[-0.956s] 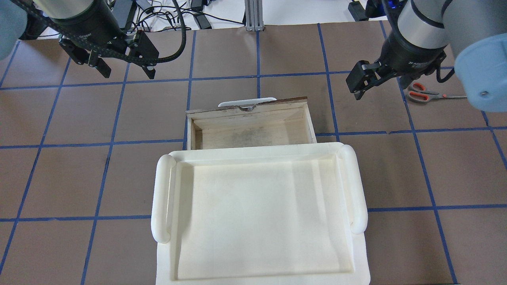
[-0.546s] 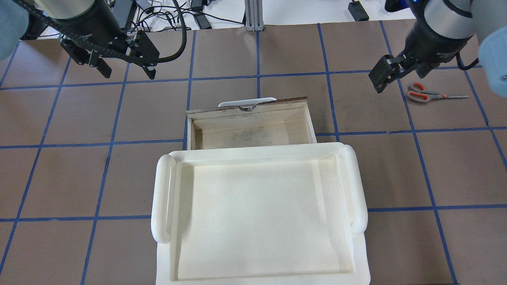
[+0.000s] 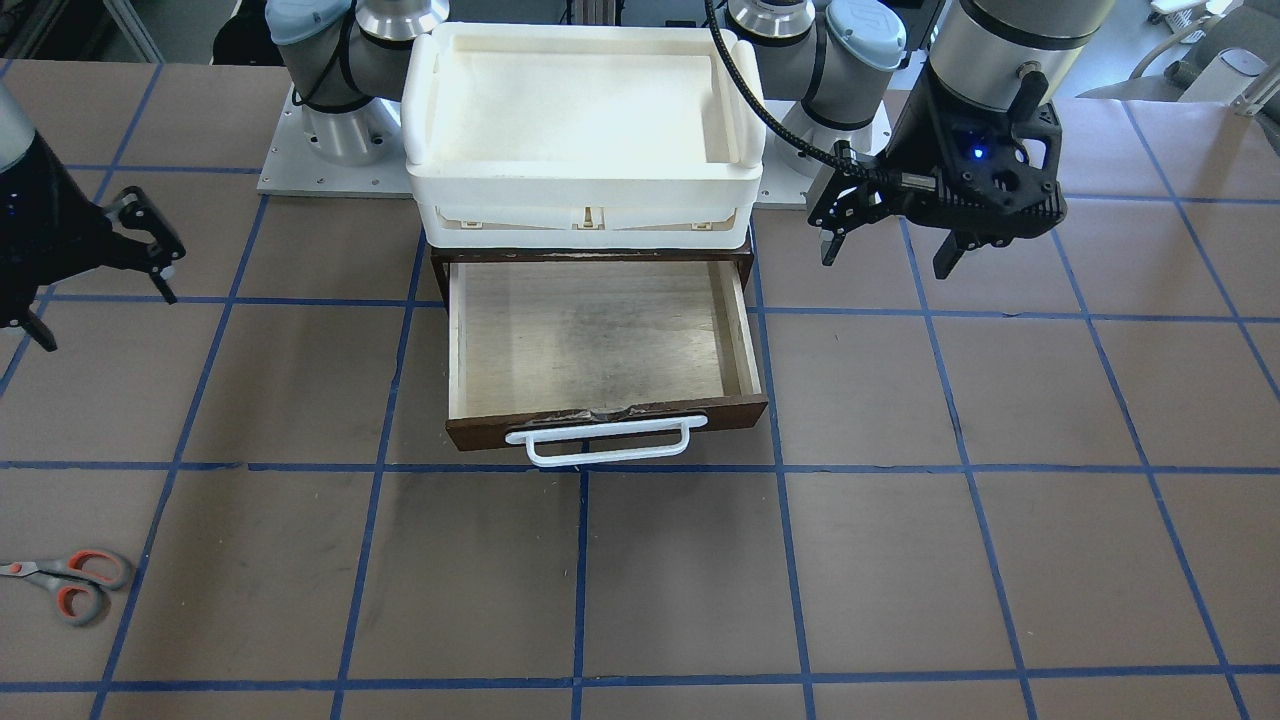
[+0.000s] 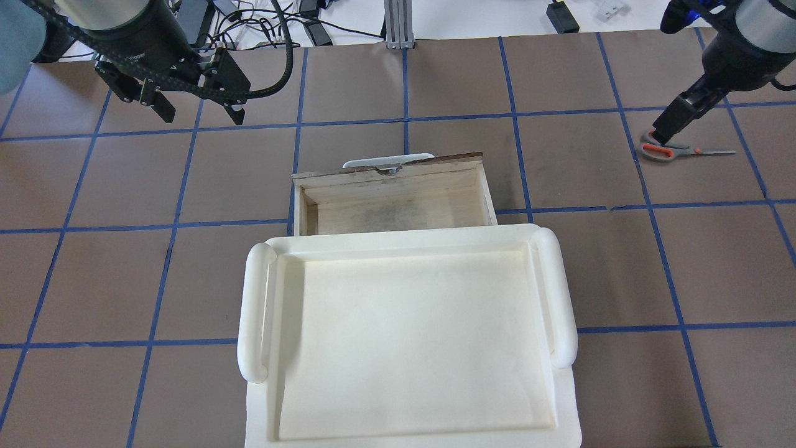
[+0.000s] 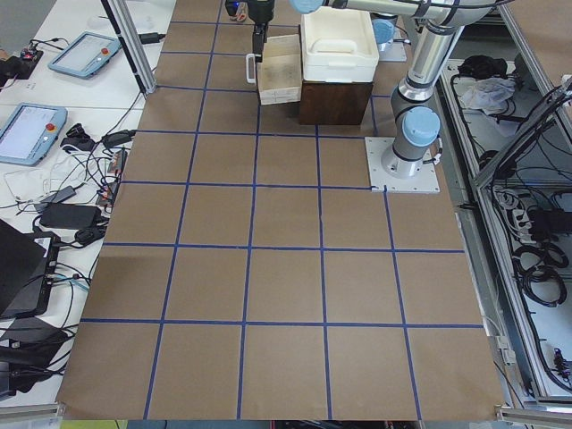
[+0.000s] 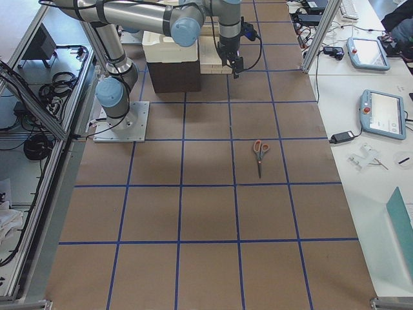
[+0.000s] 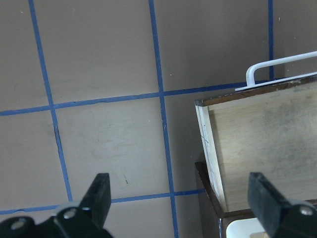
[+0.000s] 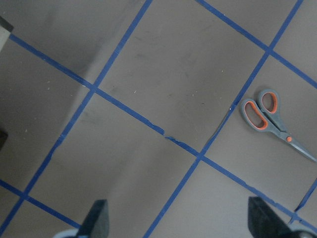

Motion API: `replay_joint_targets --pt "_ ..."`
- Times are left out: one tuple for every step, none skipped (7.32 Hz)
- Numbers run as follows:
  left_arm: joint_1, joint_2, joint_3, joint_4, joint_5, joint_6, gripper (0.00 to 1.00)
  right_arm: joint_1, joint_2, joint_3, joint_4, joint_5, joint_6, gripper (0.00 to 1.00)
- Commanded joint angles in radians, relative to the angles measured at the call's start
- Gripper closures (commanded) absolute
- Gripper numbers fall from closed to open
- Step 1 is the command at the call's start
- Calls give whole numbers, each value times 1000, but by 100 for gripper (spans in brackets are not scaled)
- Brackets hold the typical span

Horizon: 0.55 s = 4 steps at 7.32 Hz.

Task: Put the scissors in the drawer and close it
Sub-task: 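Move the right gripper outward over the grey-and-orange scissors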

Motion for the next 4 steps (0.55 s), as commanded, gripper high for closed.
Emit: replay_joint_targets --pt "0 2 0 0 0 0 0 -104 102 -1 -95 1 -314 1" --pt "0 0 0 0 0 0 0 -128 159 -3 -120 3 -420 0" --pt "0 0 0 0 -2 0 0 -142 197 -3 -185 3 -517 1" --pt "0 0 0 0 0 2 0 -159 228 -6 -194 3 -603 1"
